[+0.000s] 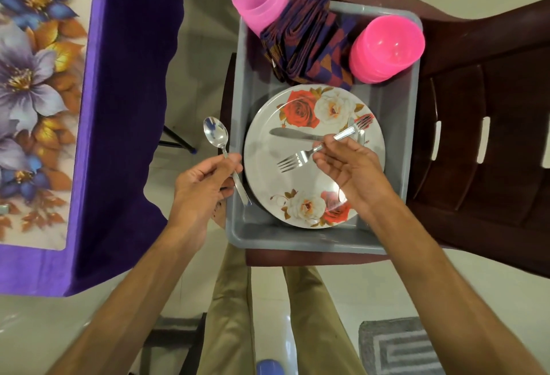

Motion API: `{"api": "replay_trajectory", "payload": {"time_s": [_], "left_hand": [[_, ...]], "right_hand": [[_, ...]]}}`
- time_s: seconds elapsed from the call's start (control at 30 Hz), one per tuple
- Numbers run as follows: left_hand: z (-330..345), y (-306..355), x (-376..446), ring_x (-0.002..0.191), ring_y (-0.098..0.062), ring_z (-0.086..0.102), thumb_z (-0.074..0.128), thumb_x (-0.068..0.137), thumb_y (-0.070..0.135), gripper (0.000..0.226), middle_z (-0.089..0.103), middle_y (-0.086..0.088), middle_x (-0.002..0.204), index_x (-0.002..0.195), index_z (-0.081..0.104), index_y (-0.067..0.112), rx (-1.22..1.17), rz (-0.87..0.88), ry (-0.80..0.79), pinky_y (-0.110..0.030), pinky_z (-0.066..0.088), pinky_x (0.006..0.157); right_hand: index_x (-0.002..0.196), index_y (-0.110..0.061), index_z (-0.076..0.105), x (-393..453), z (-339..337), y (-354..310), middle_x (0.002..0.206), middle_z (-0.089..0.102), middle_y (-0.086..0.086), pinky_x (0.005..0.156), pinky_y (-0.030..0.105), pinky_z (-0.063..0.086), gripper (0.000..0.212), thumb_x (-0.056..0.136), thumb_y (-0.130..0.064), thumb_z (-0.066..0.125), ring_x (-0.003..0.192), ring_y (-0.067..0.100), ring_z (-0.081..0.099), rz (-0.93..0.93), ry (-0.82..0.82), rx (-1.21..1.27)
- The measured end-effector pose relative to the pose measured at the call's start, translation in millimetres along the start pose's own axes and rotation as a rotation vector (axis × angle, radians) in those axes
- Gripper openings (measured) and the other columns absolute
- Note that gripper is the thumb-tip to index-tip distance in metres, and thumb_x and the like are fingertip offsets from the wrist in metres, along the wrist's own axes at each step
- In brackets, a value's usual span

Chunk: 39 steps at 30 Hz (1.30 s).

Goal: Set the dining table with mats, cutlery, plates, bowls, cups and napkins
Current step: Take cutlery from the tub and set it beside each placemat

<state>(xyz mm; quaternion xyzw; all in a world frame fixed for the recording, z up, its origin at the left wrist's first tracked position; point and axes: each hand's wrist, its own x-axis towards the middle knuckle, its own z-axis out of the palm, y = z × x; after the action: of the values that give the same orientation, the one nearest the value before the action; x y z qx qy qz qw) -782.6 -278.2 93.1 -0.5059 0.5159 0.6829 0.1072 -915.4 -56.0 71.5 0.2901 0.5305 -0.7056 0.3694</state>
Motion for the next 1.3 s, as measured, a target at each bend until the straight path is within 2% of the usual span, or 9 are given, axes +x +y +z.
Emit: {"api": "replay_trajectory", "payload": {"time_s": [0.17, 0.3, 0.47, 0.6, 0.7, 0.87, 1.0, 1.13, 1.3], "left_hand": [[-0.1, -6.8, -2.9, 0.099, -0.021, 0.066, 0.073, 0.096, 0.032, 0.018, 0.079, -0.005, 0.107, 0.110, 0.082, 0.025, 0.001, -0.009, 0.002, -0.048, 0.056, 0.105], [-1.4, -8.6, -5.1, 0.098, -0.017, 0.069, 0.073, 0.095, 0.034, 0.021, 0.079, -0.001, 0.104, 0.112, 0.081, 0.023, 0.020, -0.021, -0.001, -0.045, 0.056, 0.104], [-1.4, -6.7, -7.1, 0.105, -0.020, 0.076, 0.072, 0.094, 0.035, 0.028, 0.080, -0.003, 0.109, 0.116, 0.078, 0.018, 0.024, -0.086, -0.113, -0.038, 0.057, 0.099], [-1.1, -2.2, -4.1, 0.106, -0.026, 0.075, 0.070, 0.095, 0.033, 0.028, 0.078, -0.010, 0.112, 0.113, 0.076, 0.013, -0.057, -0.163, -0.274, -0.031, 0.059, 0.087], [-4.8, -2.4, -3.2, 0.097, -0.021, 0.074, 0.069, 0.097, 0.028, 0.021, 0.078, -0.010, 0.107, 0.109, 0.078, 0.013, 0.016, -0.112, -0.316, -0.031, 0.059, 0.087], [-7.8, -8.4, -8.2, 0.108, -0.026, 0.075, 0.070, 0.095, 0.020, 0.020, 0.078, -0.013, 0.114, 0.111, 0.080, 0.015, -0.021, -0.133, -0.274, -0.033, 0.061, 0.089], [-7.9, -10.5, -14.5, 0.107, -0.023, 0.076, 0.070, 0.089, 0.017, 0.029, 0.078, -0.014, 0.115, 0.116, 0.077, 0.009, -0.147, -0.187, -0.267, -0.025, 0.062, 0.083], [-9.2, -8.3, -14.8, 0.100, -0.022, 0.078, 0.072, 0.083, 0.016, 0.031, 0.079, -0.015, 0.111, 0.112, 0.077, 0.006, -0.187, -0.148, -0.207, -0.026, 0.063, 0.080], [-19.0, -0.7, -9.2, 0.105, -0.024, 0.077, 0.077, 0.082, 0.015, 0.030, 0.080, -0.010, 0.109, 0.111, 0.079, 0.009, -0.118, -0.088, -0.154, -0.033, 0.061, 0.093]], "right_hand": [[0.107, 0.002, 0.072, 0.6, 1.0, 5.9, 0.105, 0.075, 0.023, 0.086, 0.036, 0.062, 0.017, 0.096, -0.010, 0.071, 0.092, 0.031, 0.075, -0.125, 0.044, -0.126], [0.105, 0.000, 0.075, 1.6, 8.8, 9.4, 0.101, 0.077, 0.014, 0.088, 0.046, 0.063, 0.019, 0.098, -0.018, 0.071, 0.091, 0.029, 0.076, -0.294, 0.083, -0.356], [0.110, -0.018, 0.081, -13.7, 27.5, 18.5, 0.107, 0.069, 0.002, 0.079, 0.033, 0.062, 0.018, 0.093, -0.013, 0.075, 0.094, 0.012, 0.069, -0.845, 0.067, -0.920], [0.108, -0.015, 0.080, -36.0, 36.7, 45.9, 0.103, 0.072, 0.006, 0.068, 0.035, 0.057, 0.018, 0.093, -0.013, 0.070, 0.090, 0.025, 0.067, -1.313, -0.173, -1.469], [0.110, -0.011, 0.078, -48.1, 35.8, 62.7, 0.099, 0.072, 0.007, 0.070, 0.036, 0.048, 0.017, 0.099, -0.016, 0.066, 0.084, 0.024, 0.064, -1.538, -0.275, -1.675], [0.112, -0.011, 0.076, -58.2, 40.7, 75.4, 0.098, 0.071, 0.007, 0.071, 0.036, 0.047, 0.029, 0.107, -0.017, 0.048, 0.081, 0.022, 0.063, -1.487, -0.266, -1.731], [0.113, -0.012, 0.076, -55.9, 40.9, 80.2, 0.101, 0.072, 0.007, 0.072, 0.035, 0.052, 0.023, 0.102, -0.020, 0.057, 0.082, 0.022, 0.066, -1.430, -0.286, -1.697], [0.127, -0.011, 0.071, -59.7, 38.0, 69.9, 0.109, 0.074, 0.010, 0.072, 0.035, 0.056, 0.035, 0.105, -0.031, 0.053, 0.085, 0.025, 0.069, -1.382, -0.353, -1.631], [0.126, -0.011, 0.070, -12.2, 22.0, 23.5, 0.107, 0.072, 0.010, 0.065, 0.041, 0.060, 0.036, 0.091, -0.005, 0.067, 0.093, 0.031, 0.066, -1.092, 0.123, -1.606]]}}
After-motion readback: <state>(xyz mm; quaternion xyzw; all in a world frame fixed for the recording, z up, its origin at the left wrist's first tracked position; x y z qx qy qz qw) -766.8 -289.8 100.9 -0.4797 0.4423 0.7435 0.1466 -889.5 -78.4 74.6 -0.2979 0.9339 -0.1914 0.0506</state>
